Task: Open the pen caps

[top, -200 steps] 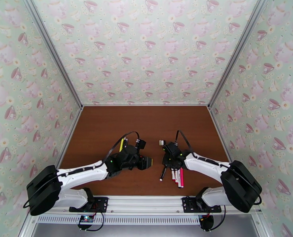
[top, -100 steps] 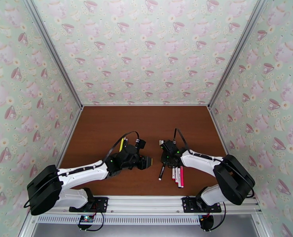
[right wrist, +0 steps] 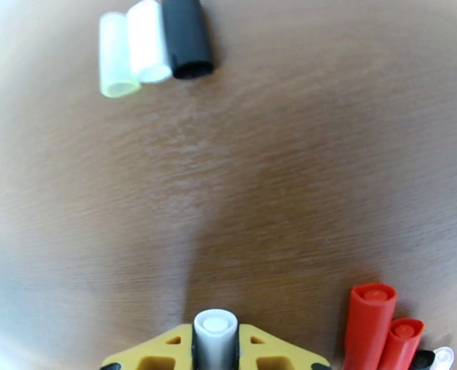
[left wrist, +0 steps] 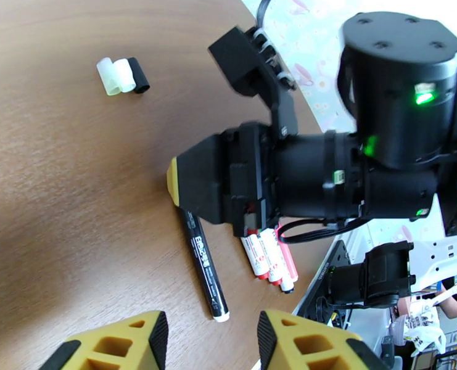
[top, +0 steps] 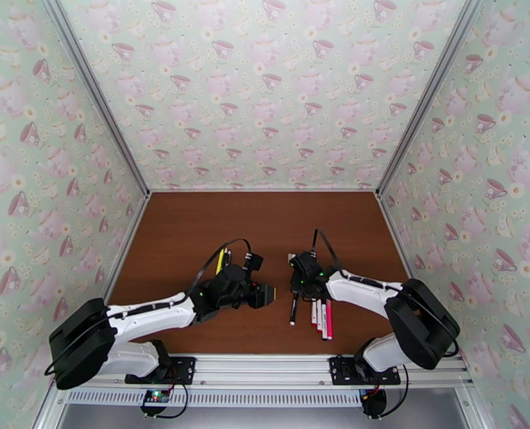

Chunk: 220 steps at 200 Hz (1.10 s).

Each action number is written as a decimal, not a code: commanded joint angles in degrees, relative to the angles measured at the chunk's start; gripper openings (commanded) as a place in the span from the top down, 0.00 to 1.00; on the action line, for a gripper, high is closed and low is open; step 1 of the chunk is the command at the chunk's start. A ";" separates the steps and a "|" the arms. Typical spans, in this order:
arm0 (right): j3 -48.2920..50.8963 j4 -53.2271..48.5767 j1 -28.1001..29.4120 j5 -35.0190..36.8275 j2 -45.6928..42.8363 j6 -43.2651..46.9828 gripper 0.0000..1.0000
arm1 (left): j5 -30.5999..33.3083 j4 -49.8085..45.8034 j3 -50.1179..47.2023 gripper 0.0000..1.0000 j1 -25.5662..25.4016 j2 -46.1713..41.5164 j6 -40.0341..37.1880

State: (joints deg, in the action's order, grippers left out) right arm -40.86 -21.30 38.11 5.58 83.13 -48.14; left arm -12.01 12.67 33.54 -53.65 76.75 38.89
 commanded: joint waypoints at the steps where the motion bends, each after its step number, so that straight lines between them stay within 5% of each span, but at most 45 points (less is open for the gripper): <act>1: -1.66 0.65 -0.38 -1.43 -5.38 1.22 0.82 | -2.31 7.08 -1.65 0.53 0.35 1.47 2.10; 91: -3.26 3.55 0.19 -5.40 -22.36 -3.80 0.85 | -6.97 15.74 0.95 0.46 1.35 4.57 7.45; 176: -4.65 6.13 3.53 -3.99 -23.54 -5.80 0.86 | -11.64 19.55 5.61 0.44 0.15 9.18 8.05; 220: -4.48 6.91 4.09 -3.05 -24.18 -6.66 0.86 | -10.79 17.40 6.45 0.54 -0.03 9.82 7.03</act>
State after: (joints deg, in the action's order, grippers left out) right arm -43.68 -15.92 41.76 1.10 59.96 -53.65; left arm -22.15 30.65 38.39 -53.34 85.60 46.57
